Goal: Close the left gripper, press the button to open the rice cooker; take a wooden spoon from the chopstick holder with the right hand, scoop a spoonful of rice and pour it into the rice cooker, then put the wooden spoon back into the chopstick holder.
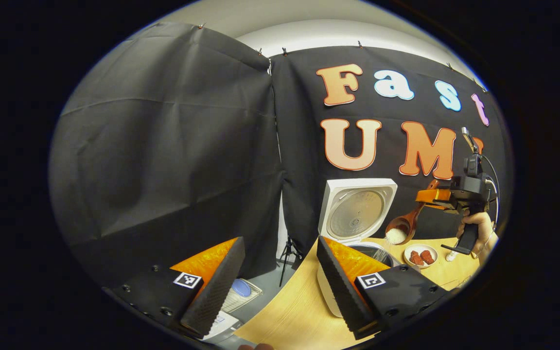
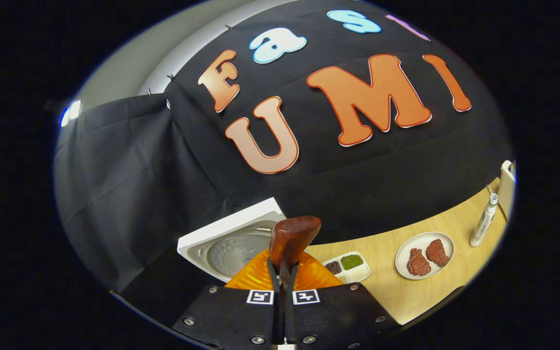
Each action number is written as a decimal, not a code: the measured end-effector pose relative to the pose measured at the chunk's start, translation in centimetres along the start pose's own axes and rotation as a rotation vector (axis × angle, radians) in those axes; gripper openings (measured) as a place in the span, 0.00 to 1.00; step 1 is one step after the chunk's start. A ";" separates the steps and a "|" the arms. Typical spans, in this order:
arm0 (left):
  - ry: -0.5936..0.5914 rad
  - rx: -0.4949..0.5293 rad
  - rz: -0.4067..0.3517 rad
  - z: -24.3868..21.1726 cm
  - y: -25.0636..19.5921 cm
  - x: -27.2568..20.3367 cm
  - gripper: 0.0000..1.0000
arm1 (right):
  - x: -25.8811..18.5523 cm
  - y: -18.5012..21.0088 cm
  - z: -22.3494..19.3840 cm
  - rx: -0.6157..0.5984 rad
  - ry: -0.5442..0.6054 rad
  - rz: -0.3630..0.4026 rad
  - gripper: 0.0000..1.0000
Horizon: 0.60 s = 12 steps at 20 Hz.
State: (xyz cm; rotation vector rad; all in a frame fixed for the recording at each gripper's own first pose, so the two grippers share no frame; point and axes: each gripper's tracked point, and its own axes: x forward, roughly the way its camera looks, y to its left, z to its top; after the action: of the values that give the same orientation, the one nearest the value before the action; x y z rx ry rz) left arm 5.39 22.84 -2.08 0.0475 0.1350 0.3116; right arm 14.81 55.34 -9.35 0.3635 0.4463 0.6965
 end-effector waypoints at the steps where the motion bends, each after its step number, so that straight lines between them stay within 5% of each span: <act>1: 0.004 -0.001 -0.002 -0.1 0.0 0.1 1.00 | 0.0 0.2 0.2 -0.023 -0.006 0.003 0.00; 12: 0.009 -0.011 0.008 -0.5 1.1 -0.1 1.00 | -0.2 3.0 -0.4 -0.312 -0.032 0.061 0.00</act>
State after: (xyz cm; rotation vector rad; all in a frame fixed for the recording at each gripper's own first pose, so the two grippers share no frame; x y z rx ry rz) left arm 4.86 23.87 -2.50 0.0358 0.1422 0.3208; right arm 12.83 57.43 -8.24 0.0942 0.2905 0.8053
